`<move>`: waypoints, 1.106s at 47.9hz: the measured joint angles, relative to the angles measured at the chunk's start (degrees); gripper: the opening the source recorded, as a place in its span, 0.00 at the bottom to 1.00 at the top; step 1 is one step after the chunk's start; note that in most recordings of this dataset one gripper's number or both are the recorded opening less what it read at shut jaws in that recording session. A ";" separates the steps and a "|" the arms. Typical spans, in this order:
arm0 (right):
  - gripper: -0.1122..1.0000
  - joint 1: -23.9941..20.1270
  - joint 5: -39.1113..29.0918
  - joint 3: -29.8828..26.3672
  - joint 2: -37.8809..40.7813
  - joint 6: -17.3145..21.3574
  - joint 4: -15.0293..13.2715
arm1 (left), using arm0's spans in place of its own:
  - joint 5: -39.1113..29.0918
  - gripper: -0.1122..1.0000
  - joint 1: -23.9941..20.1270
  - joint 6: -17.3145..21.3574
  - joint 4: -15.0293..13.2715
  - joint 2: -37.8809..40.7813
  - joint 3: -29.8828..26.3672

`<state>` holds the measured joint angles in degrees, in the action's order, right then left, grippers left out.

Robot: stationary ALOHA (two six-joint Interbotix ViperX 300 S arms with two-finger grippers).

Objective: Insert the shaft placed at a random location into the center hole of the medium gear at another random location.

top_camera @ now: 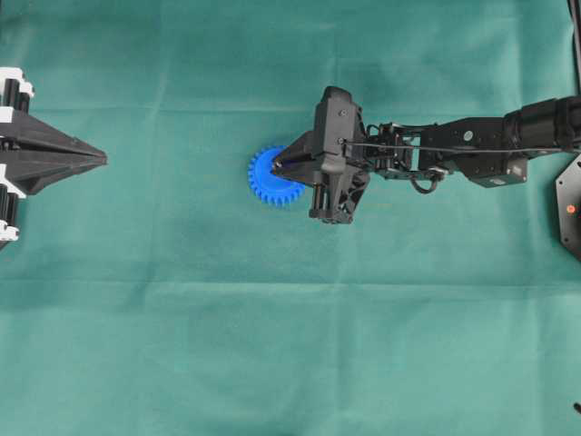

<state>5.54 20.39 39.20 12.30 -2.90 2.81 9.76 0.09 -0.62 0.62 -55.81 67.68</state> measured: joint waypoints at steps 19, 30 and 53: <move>0.78 0.09 0.09 0.00 0.00 0.09 0.00 | -0.18 0.10 0.00 -0.09 0.00 0.00 -0.09; 0.78 0.09 0.09 0.00 -1.41 0.00 0.09 | -0.18 0.10 0.00 0.00 0.00 0.00 0.00; 0.80 0.09 -0.09 4.48 -10.81 0.09 0.09 | -0.18 0.10 0.00 0.00 0.00 0.00 -0.09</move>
<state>5.63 20.30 43.68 1.49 -2.81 2.90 9.58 0.09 -0.62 0.62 -55.81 67.59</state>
